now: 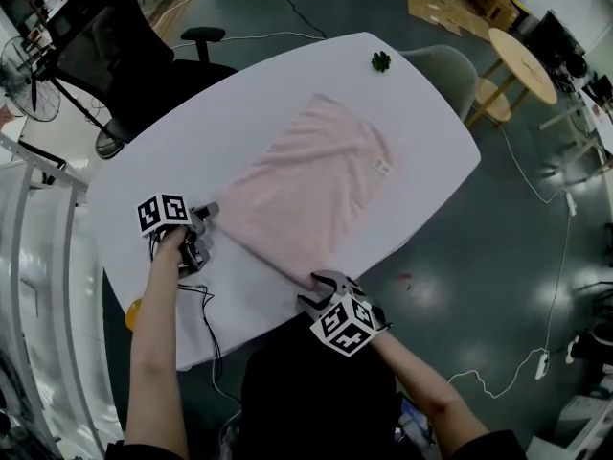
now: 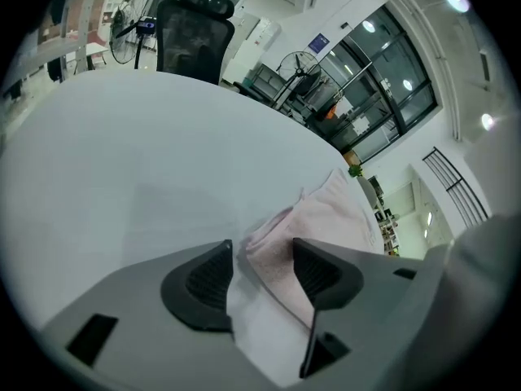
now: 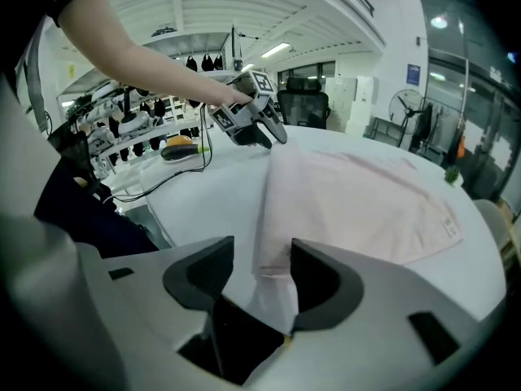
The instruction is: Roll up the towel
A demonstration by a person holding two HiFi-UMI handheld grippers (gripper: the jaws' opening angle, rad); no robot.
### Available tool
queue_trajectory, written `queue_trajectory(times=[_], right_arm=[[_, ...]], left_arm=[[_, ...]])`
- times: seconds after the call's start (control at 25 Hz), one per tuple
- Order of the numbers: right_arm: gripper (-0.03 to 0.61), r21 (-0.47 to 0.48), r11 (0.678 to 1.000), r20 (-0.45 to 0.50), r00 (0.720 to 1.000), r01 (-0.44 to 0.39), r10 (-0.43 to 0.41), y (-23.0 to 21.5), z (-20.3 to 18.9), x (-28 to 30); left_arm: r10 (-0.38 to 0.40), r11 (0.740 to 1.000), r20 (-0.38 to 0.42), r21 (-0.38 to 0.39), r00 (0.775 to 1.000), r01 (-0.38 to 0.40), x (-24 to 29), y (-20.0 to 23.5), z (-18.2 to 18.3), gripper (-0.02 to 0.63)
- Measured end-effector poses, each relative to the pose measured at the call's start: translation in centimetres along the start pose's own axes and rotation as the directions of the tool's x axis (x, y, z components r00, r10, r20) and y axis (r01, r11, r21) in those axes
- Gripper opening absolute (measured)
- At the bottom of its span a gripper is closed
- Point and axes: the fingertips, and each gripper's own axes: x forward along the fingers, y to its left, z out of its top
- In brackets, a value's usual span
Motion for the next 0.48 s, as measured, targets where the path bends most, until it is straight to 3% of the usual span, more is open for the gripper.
queue_trajectory(times=[0.2, 0.32, 0.48], right_arm=[[0.191, -0.051, 0.998, -0.019, 0.999, 0.031, -0.032, -0.67, -0.82, 0.85], [0.14, -0.08, 0.995, -0.02, 0.998, 0.052, -0.054, -1.06, -0.88, 0.93], [0.127, -0.099, 0.995, -0.022, 0.999, 0.031, -0.033, -1.12, -0.85, 0.94]], left_arm=[[0.017, 0.999, -0.015, 0.043, 1.0, -0.016, 0.03, -0.24, -0.14, 0.175], [0.021, 0.999, -0.008, 0.035, 1.0, -0.021, 0.41, -0.66, -0.11, 0.166], [0.039, 0.999, 0.0, 0.036, 0.999, -0.039, 0.63, -0.78, 0.11, 0.133]])
